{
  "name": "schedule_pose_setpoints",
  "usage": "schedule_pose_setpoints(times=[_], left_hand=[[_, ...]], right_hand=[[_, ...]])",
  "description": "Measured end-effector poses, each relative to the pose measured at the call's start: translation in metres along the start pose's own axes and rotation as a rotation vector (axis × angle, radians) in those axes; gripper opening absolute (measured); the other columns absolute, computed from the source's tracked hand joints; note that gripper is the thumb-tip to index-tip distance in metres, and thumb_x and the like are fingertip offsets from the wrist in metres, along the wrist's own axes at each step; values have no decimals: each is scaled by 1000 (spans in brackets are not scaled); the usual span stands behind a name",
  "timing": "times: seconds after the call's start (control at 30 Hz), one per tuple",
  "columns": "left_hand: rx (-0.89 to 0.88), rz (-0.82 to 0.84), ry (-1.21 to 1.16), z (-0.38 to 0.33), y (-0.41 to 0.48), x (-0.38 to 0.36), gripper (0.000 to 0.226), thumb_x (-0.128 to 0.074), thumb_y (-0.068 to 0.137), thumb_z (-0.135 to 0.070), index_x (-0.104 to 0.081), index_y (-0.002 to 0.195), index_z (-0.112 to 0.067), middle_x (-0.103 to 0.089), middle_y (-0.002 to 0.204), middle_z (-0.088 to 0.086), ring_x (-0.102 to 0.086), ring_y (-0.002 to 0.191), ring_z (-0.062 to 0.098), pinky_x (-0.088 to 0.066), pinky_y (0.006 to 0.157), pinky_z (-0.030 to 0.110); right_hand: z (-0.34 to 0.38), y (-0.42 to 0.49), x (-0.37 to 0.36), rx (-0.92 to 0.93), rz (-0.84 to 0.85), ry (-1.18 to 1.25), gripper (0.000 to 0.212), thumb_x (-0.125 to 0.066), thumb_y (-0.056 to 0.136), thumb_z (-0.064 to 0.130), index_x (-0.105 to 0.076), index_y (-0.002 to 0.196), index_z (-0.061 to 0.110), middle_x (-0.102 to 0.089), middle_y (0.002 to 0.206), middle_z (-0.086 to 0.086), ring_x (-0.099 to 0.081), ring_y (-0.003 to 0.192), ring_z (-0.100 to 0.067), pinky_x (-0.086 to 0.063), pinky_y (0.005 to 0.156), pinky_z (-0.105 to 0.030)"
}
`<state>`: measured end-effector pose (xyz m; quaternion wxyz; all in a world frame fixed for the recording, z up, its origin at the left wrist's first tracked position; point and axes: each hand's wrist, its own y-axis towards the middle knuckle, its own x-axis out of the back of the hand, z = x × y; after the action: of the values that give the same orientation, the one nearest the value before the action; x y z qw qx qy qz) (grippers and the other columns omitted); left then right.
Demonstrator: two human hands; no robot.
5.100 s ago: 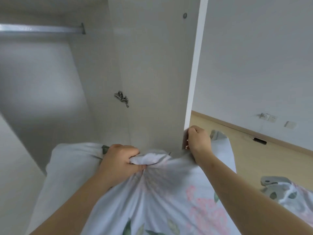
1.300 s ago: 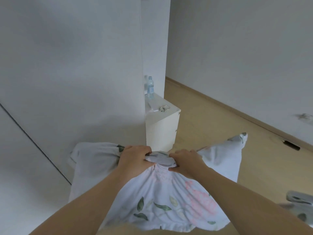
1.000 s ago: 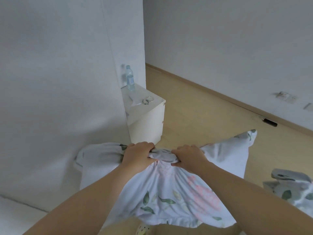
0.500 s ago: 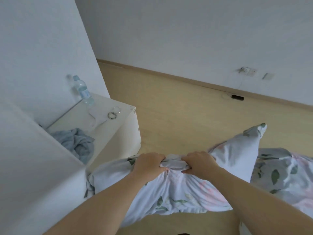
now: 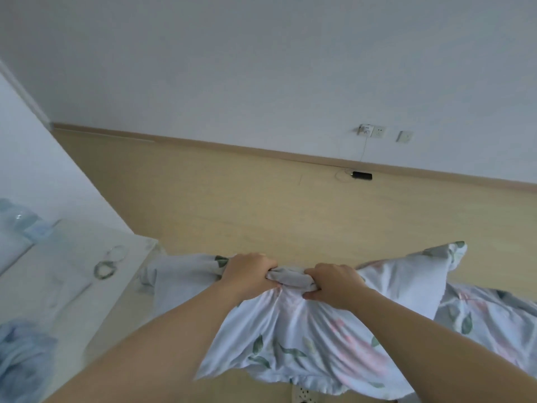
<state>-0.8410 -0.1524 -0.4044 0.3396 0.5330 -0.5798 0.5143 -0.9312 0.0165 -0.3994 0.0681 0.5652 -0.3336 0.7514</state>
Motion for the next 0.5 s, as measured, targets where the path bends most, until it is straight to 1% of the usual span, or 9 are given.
schedule_pose_setpoints(times=[0.07,0.1,0.17,0.2,0.3,0.4,0.5], left_hand=[[-25,46,44,-8,38,15,34,-52,86,-31,-35,58,-22,-40,59,-5,-47,66,21,-32,59,29],[-43,55,59,-14,59,22,29,-51,87,-33,-41,63,-20,-45,63,-2,-49,68,22,-33,61,29],[-81,72,86,-21,91,34,22,-51,88,-35,-48,72,-20,-58,76,6,-55,74,25,-32,63,29],[-100,64,97,-24,110,38,21,-50,88,-36,-50,74,-21,-62,82,7,-56,76,25,-32,65,30],[-147,28,121,-32,159,48,19,-50,87,-36,-52,75,-21,-62,88,8,-52,74,25,-30,67,31],[-207,14,118,-36,206,52,18,-50,87,-36,-46,74,-23,-61,89,6,-56,82,26,-28,66,31],[-272,18,115,-36,263,54,15,-51,84,-36,-53,78,-22,-64,92,5,-58,89,27,-33,68,32]], right_hand=[[-28,11,15,-39,12,39,33,-48,91,42,-52,113,18,-59,112,-8,-58,105,-28,-44,81,-36],[-43,17,24,-53,3,58,33,-49,91,42,-52,114,18,-58,113,-7,-58,106,-28,-45,83,-38],[-68,27,38,-85,-10,71,34,-49,91,42,-51,116,18,-58,115,-7,-57,108,-27,-46,83,-38],[-82,34,44,-104,-15,76,34,-49,92,42,-52,116,18,-58,116,-6,-57,109,-27,-46,82,-38],[-118,52,58,-161,-24,104,33,-48,91,42,-51,116,19,-57,117,-7,-57,108,-28,-46,82,-38],[-148,69,68,-225,-28,120,32,-48,91,42,-50,115,21,-55,117,-8,-57,108,-30,-46,83,-38],[-180,93,77,-289,-37,140,33,-47,91,42,-51,117,22,-55,118,-9,-57,110,-30,-45,86,-37]])
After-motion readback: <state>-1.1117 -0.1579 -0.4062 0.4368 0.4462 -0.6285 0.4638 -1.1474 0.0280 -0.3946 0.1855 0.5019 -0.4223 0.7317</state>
